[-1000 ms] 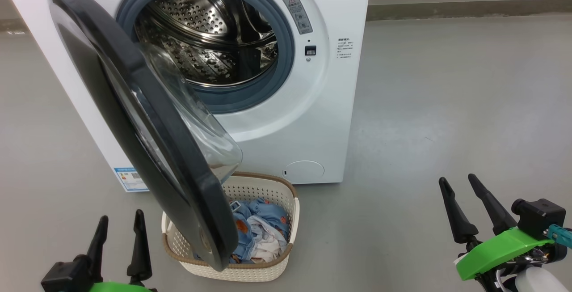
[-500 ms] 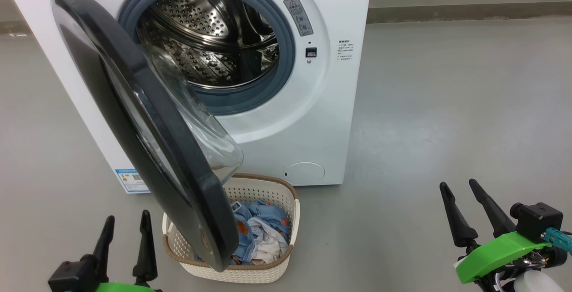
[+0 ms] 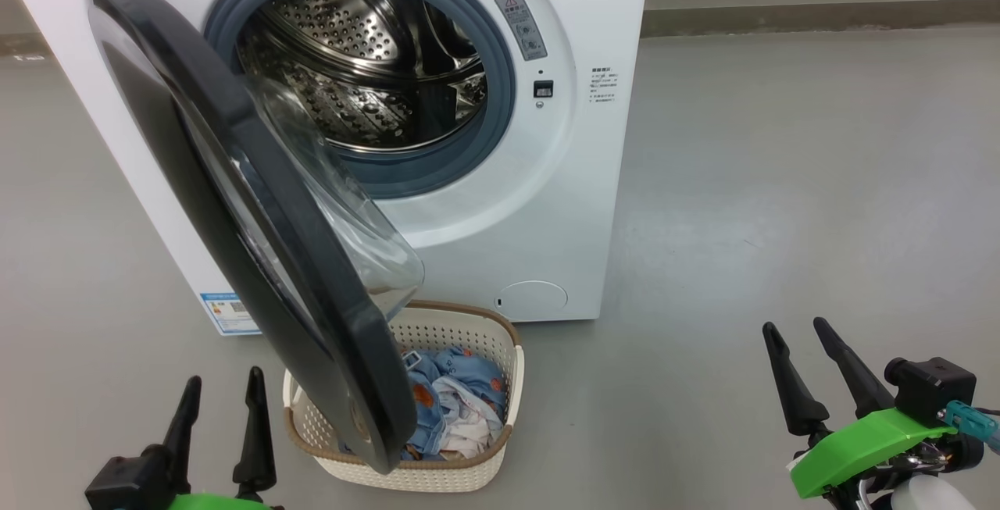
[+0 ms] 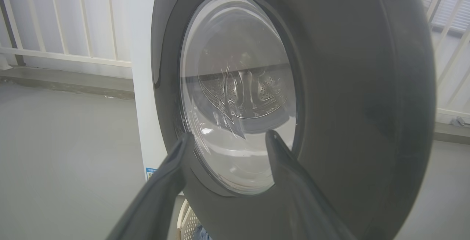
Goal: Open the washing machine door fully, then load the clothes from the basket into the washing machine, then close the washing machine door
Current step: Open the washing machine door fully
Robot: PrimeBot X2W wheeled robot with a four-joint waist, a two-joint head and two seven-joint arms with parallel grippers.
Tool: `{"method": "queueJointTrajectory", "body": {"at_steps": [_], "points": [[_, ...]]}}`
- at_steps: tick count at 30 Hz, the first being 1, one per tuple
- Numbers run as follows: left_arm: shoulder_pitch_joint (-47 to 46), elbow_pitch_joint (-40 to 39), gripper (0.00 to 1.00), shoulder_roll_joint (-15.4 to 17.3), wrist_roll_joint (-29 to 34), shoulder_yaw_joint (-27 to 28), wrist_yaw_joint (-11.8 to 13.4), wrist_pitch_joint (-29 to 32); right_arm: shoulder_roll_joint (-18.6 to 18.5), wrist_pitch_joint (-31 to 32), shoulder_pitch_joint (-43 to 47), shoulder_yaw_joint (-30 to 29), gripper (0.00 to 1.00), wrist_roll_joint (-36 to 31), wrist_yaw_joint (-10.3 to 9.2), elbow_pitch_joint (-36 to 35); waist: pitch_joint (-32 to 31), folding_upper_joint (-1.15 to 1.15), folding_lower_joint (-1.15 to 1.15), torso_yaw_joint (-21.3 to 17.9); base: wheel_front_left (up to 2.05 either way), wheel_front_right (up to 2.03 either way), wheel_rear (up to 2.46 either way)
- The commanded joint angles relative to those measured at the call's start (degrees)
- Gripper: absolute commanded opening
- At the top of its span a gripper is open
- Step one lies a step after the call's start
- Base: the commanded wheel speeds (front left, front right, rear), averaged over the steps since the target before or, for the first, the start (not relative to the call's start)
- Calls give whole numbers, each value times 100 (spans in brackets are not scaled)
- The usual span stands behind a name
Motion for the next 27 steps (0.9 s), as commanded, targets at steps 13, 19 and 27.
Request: {"method": "queueJointTrajectory", "body": {"at_steps": [13,19,27], "points": [[-241,-317,0,137,-99,131,20,-74,-58,-76,-55,12,100,-26,26,-105,25,0,0,87,0,0,0],[-351,-1078,0,85,-51,103,11,-108,-13,-77,-35,-20,100,-61,26,-124,36,0,0,170,0,0,0],[-658,-2294,0,-6,70,-263,-88,39,53,-77,-74,25,100,-77,26,-132,49,0,0,237,0,0,0]]}}
